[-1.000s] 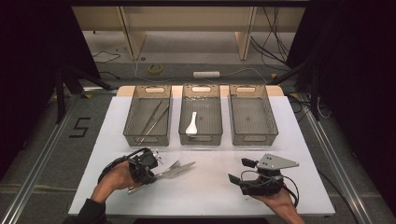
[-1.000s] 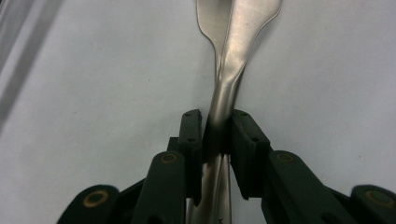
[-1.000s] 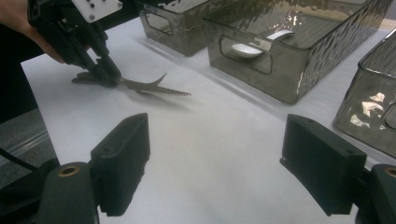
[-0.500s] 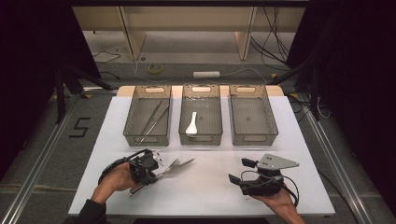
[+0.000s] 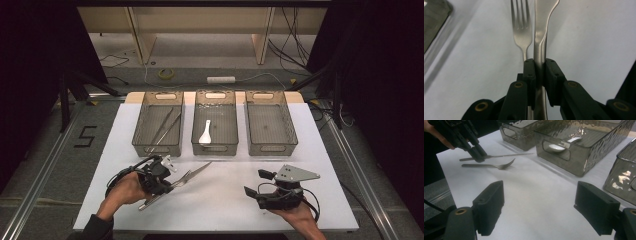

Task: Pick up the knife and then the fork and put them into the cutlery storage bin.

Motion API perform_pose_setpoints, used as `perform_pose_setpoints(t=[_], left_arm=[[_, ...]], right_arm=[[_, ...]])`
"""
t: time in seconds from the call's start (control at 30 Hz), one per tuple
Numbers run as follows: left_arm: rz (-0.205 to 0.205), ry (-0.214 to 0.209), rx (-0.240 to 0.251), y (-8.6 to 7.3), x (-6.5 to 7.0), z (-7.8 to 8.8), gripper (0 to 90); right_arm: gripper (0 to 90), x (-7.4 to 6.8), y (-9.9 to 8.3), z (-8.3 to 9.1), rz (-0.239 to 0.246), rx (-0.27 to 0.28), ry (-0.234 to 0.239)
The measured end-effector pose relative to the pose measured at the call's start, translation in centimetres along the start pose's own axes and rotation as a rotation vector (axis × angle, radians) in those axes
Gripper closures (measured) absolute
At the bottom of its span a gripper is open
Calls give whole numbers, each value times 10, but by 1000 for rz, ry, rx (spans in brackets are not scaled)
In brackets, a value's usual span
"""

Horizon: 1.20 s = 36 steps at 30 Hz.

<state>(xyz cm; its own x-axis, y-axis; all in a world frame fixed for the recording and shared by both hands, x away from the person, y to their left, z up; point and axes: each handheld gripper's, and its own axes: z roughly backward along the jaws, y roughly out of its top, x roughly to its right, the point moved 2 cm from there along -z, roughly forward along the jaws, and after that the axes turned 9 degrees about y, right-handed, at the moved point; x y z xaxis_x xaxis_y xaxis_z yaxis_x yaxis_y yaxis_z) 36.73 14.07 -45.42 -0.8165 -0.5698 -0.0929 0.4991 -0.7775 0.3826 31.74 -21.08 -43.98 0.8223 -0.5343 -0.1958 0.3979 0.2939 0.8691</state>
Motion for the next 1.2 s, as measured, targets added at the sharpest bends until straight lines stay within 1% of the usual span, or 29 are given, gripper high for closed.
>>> perform_pose_setpoints(t=[0.13,0.17,0.27,0.4,0.47,0.5,0.6,0.8,0.9,1.0,1.03,1.17,1.2], left_arm=[[6,11,9,4,2,2,793],[13,6,12,5,2,2,793],[14,-4,17,7,5,2,793],[4,-23,11,10,8,1,793],[4,-32,6,12,11,0,793],[-6,-37,0,13,13,0,793],[-15,-59,-1,18,19,-2,793],[-56,-88,-9,28,30,-6,793],[-68,-104,-13,33,36,-7,793],[-77,-117,-14,38,42,-8,793],[-90,-119,-19,40,43,-8,793],[-110,-130,-27,46,50,-9,792],[-110,-132,-22,48,51,-10,793]], right_arm=[[244,0,0,0,1,1,2],[244,0,0,0,1,1,2],[244,0,0,0,2,2,2],[244,-2,1,0,8,4,5],[244,-4,2,0,16,8,15],[243,-5,3,-1,24,12,20],[244,-12,6,-4,65,1,33],[244,-28,12,-15,158,-43,56],[249,-34,14,-21,212,-63,62],[255,-41,14,-28,263,-95,80],[258,-43,14,-30,279,-103,81],[264,-51,14,-39,337,-150,88],[265,-52,14,-42,355,-160,87]])
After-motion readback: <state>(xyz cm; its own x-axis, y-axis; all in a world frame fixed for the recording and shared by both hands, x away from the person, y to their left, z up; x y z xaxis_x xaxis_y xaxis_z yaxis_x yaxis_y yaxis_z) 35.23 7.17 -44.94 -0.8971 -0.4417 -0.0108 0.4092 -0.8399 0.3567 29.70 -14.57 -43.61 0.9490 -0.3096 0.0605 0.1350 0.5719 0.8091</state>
